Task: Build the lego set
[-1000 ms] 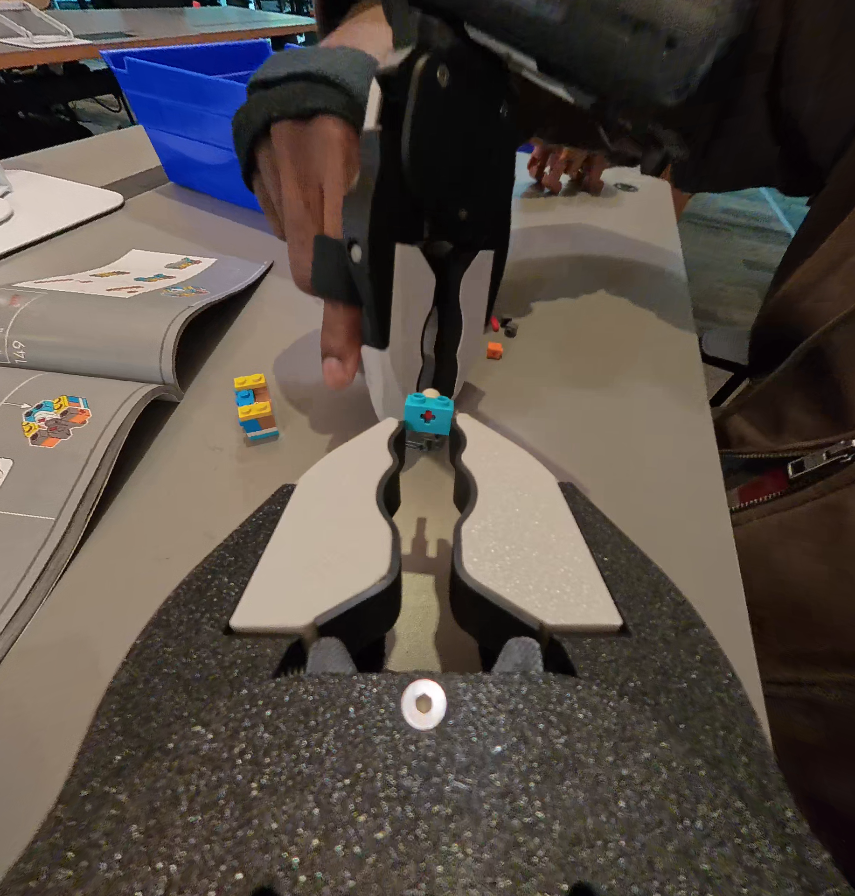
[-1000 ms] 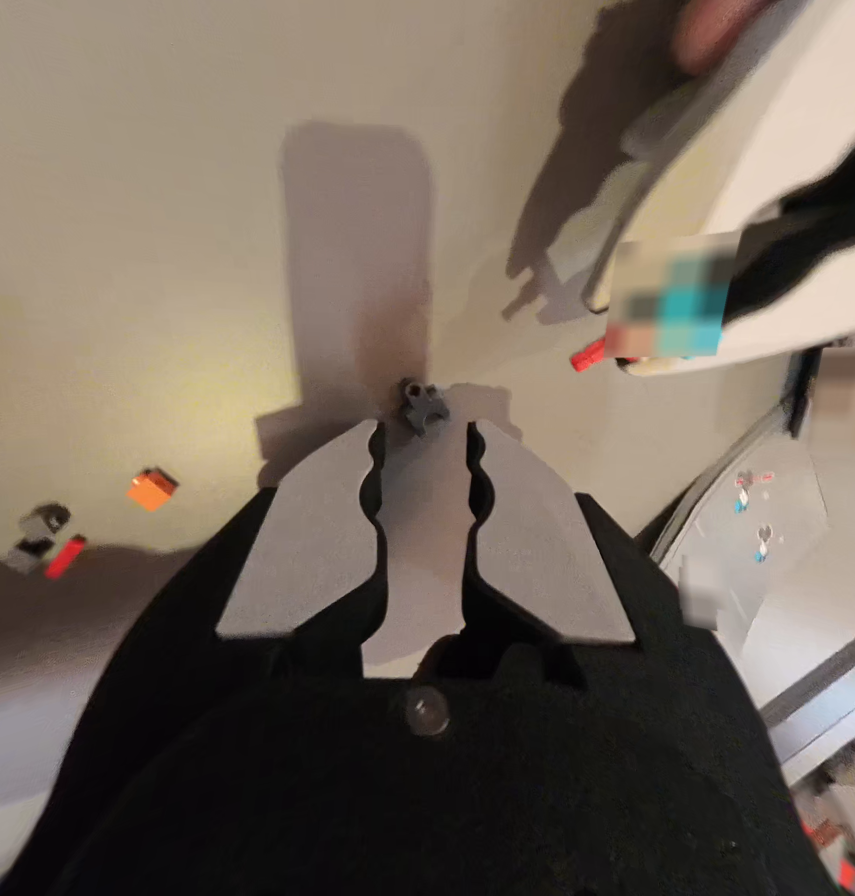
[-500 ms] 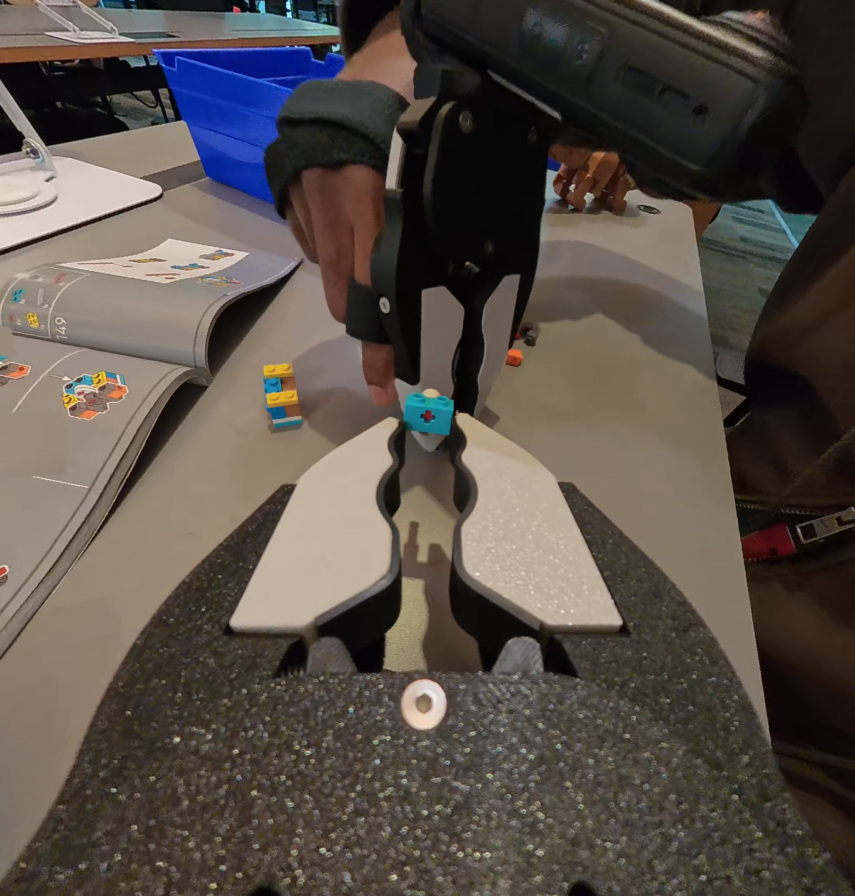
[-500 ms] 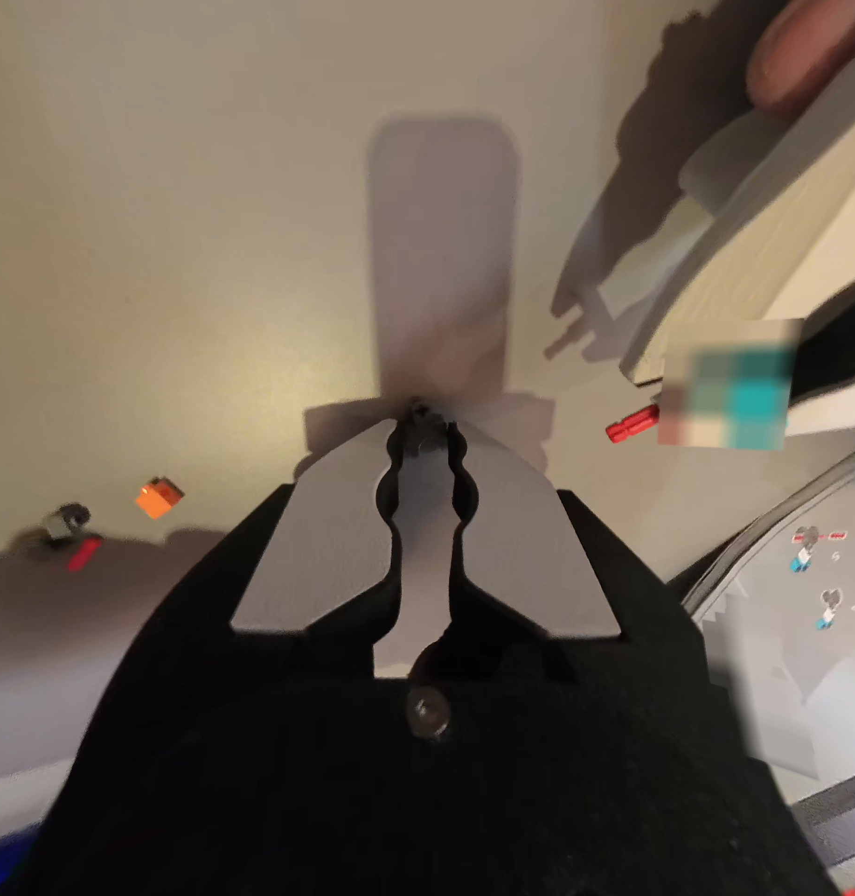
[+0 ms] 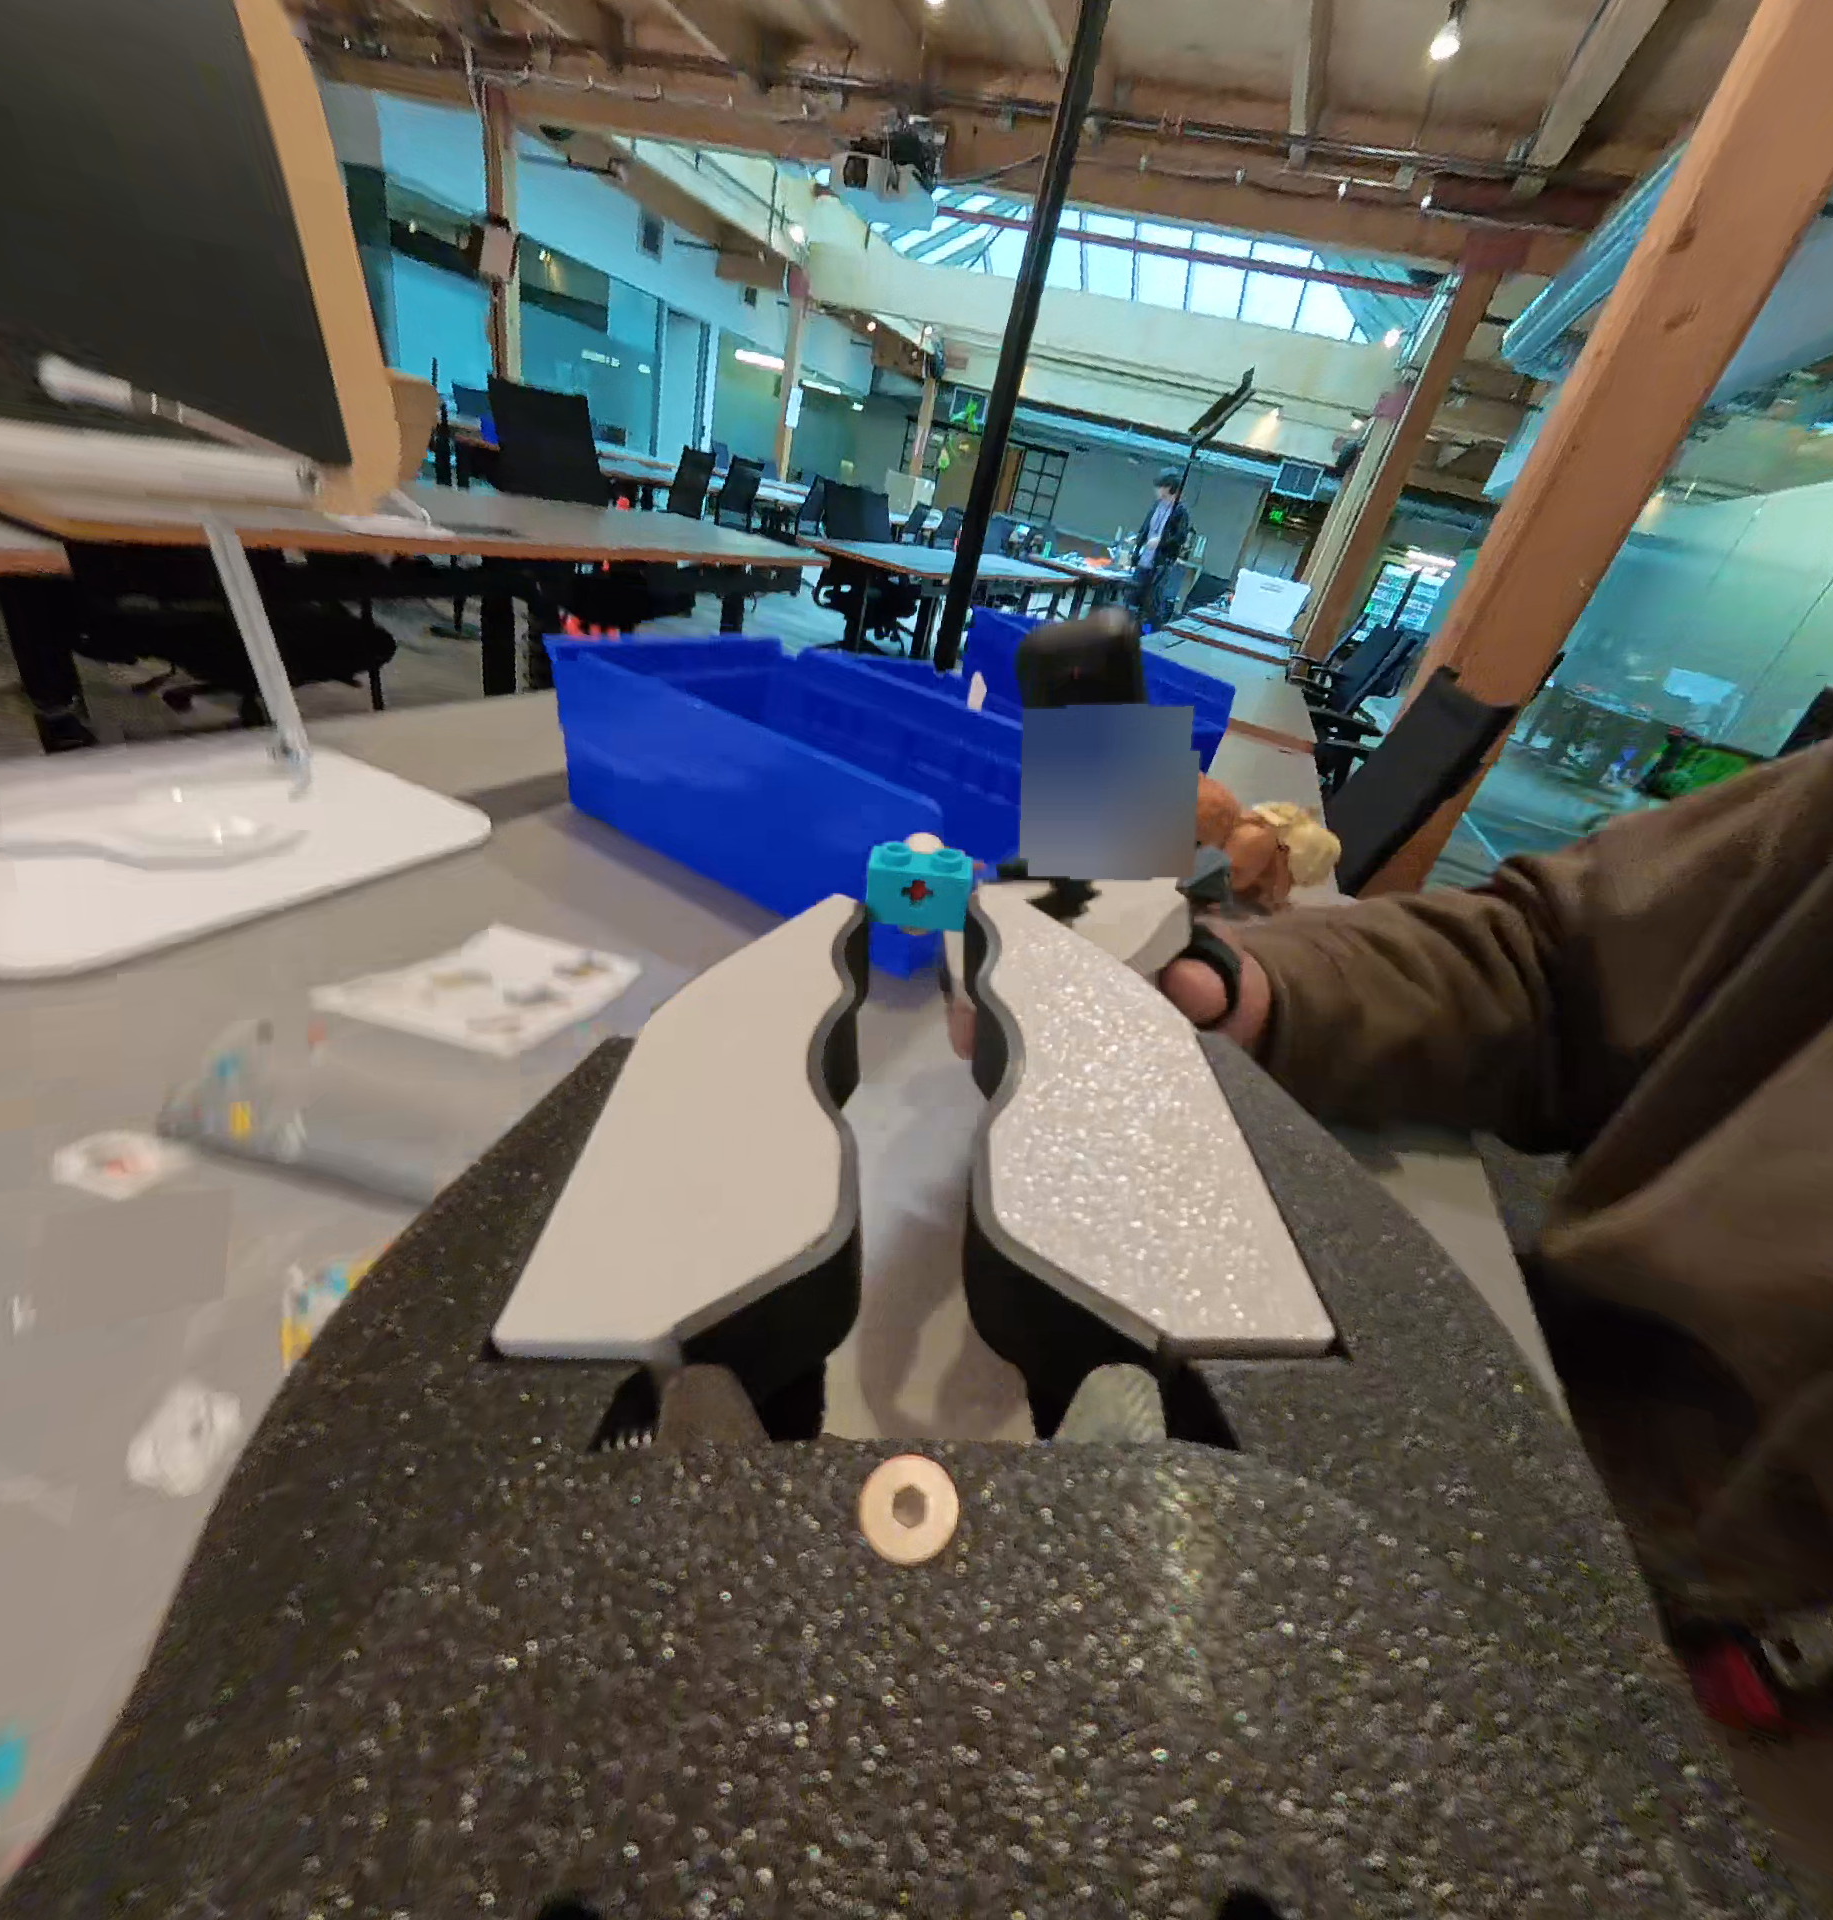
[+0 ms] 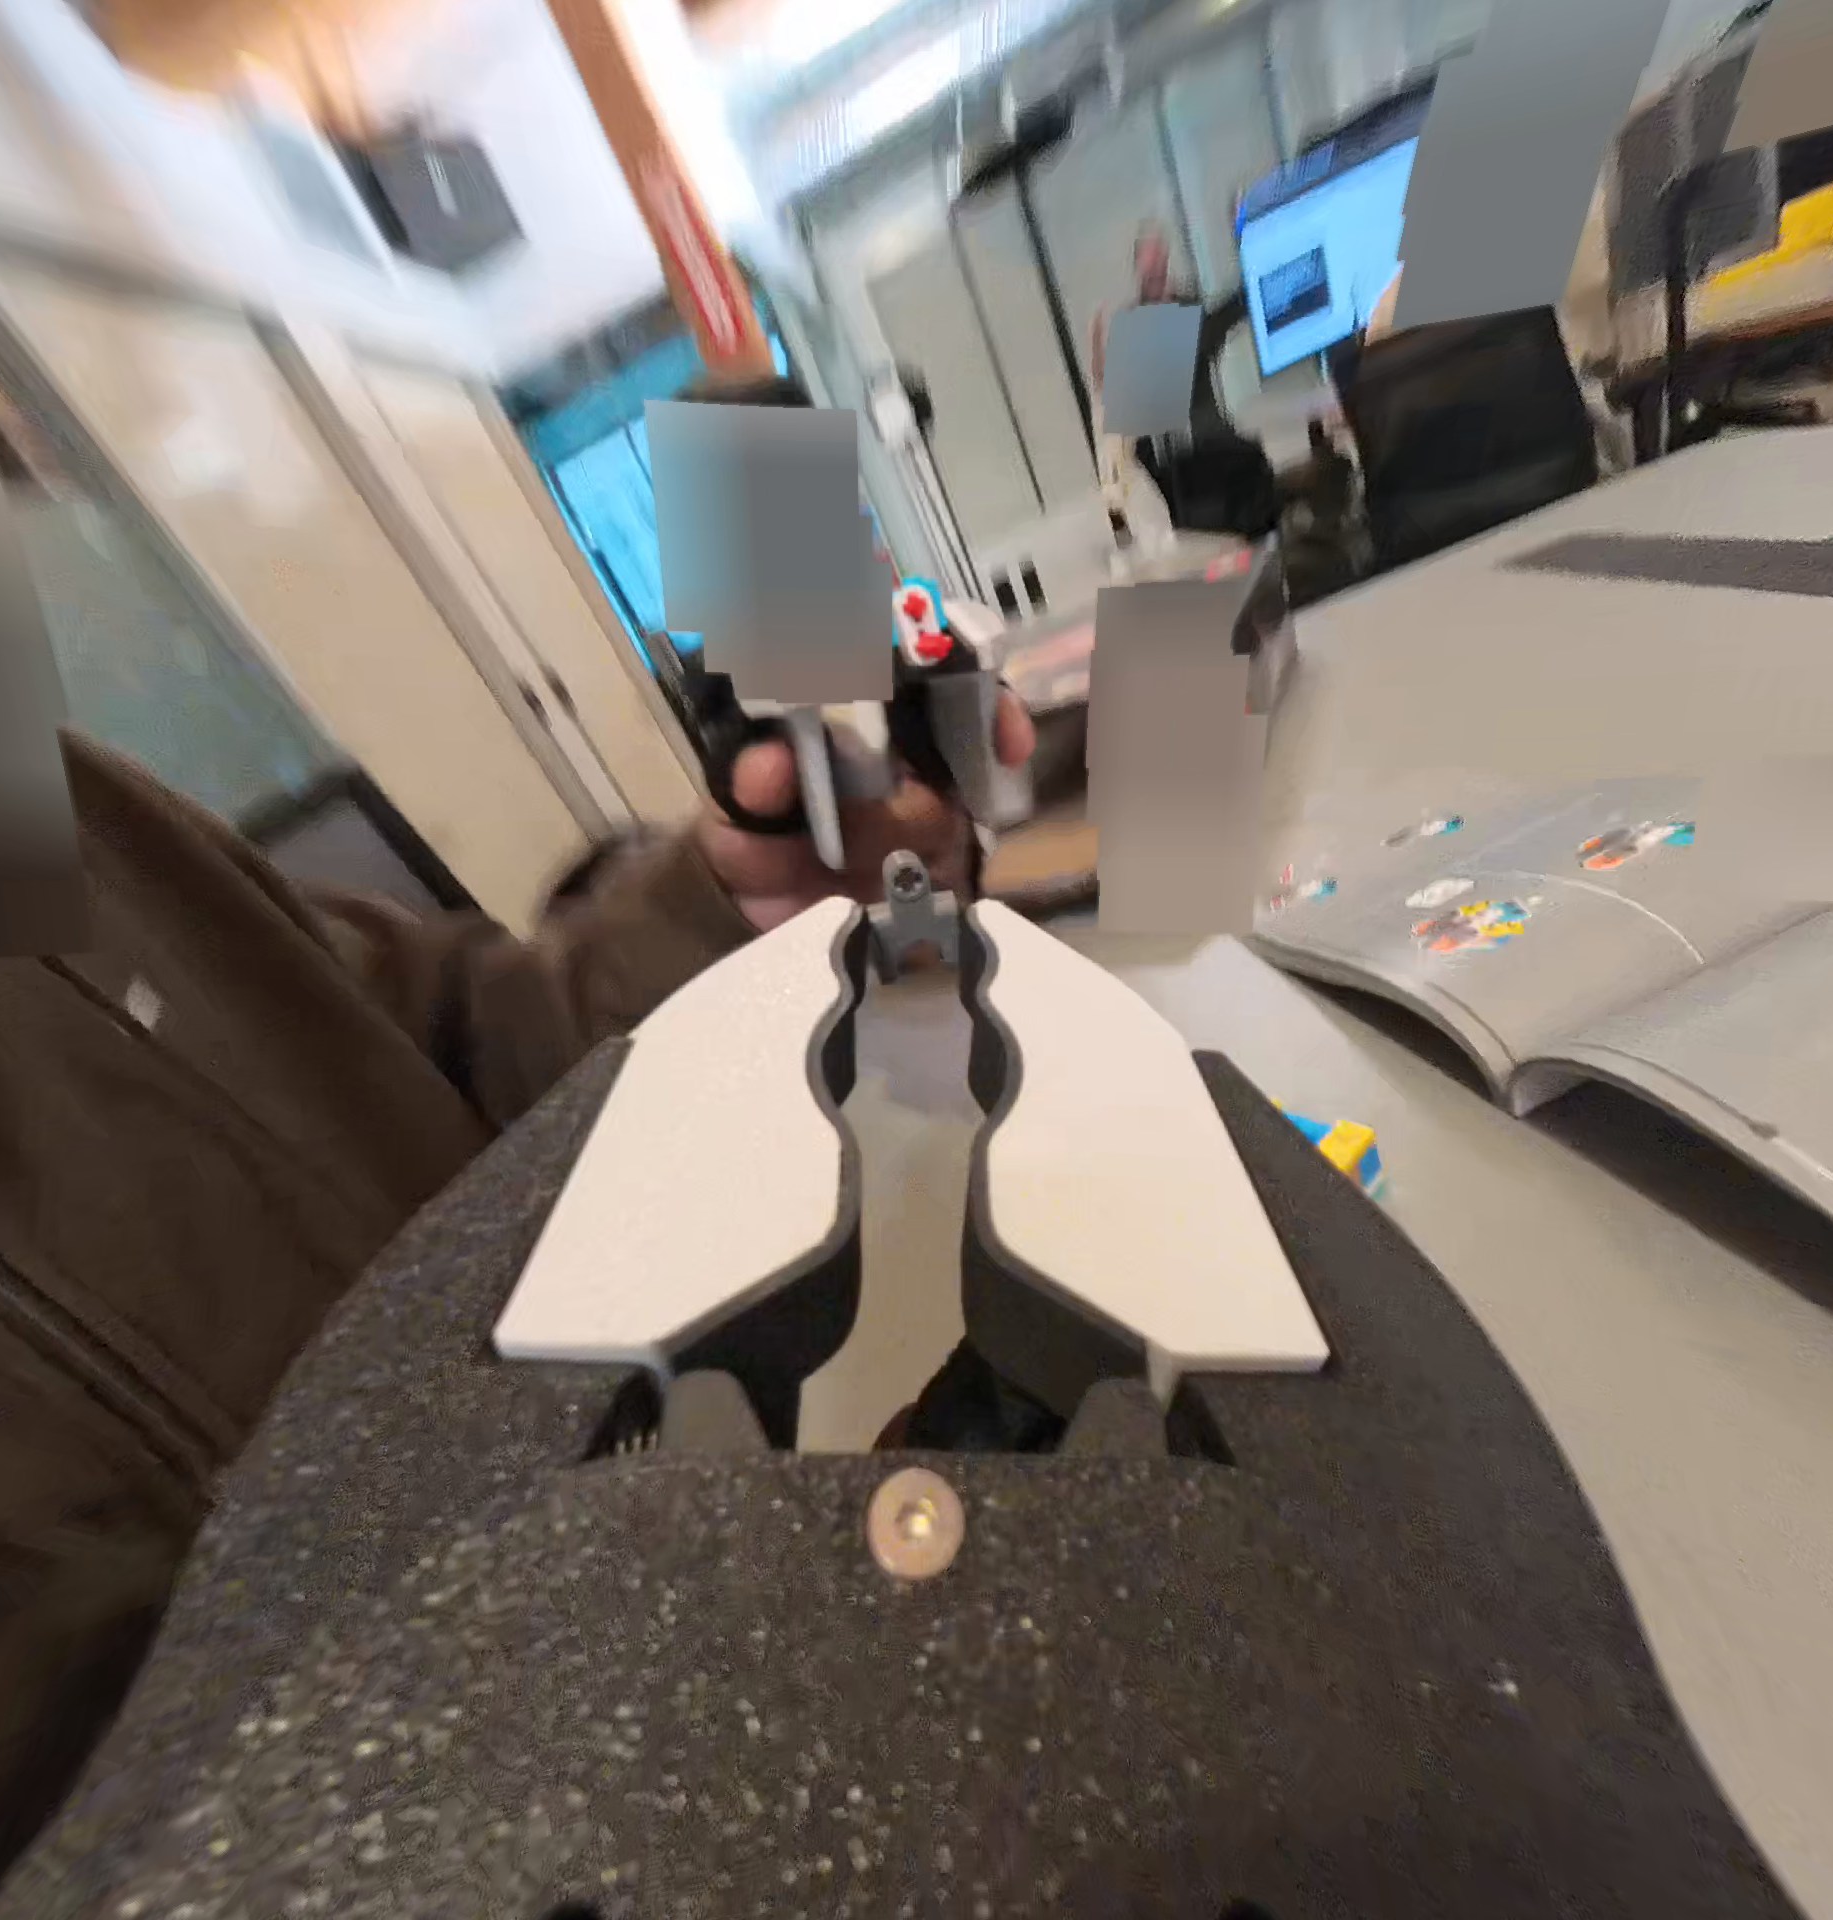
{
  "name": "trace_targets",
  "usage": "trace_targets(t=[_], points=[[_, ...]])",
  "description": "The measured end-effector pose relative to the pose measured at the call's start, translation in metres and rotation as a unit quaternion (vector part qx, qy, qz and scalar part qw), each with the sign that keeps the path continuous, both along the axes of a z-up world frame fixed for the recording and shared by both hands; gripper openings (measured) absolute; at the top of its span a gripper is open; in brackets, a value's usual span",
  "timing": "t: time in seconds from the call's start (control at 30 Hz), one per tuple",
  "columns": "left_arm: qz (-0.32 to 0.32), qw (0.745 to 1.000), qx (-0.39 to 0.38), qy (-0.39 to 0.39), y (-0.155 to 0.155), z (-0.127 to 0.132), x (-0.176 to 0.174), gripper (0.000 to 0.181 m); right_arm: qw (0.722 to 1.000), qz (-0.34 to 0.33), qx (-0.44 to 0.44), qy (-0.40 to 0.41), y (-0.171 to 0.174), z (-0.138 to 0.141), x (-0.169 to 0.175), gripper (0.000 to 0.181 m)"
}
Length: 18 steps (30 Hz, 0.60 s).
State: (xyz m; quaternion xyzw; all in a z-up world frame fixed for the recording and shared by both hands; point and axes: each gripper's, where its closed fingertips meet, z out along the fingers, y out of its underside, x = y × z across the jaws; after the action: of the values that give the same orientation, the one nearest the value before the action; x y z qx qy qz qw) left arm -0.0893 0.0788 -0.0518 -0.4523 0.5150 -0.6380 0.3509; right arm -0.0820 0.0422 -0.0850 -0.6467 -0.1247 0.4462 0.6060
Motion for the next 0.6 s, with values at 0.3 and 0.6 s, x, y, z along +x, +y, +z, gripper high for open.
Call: trace_targets(t=[0.3,0.6], points=[[-0.087,0.994,-0.015,-0.071,-0.024,0.004,0.078,0.017,0.987,-0.063,0.047,0.137,-0.013,0.026,0.065,0.016],[-0.113,0.990,0.062,-0.052,-0.047,-0.019,0.068,0.017,0.993,-0.102,0.040,0.039,-0.010,0.005,0.070,0.016]])
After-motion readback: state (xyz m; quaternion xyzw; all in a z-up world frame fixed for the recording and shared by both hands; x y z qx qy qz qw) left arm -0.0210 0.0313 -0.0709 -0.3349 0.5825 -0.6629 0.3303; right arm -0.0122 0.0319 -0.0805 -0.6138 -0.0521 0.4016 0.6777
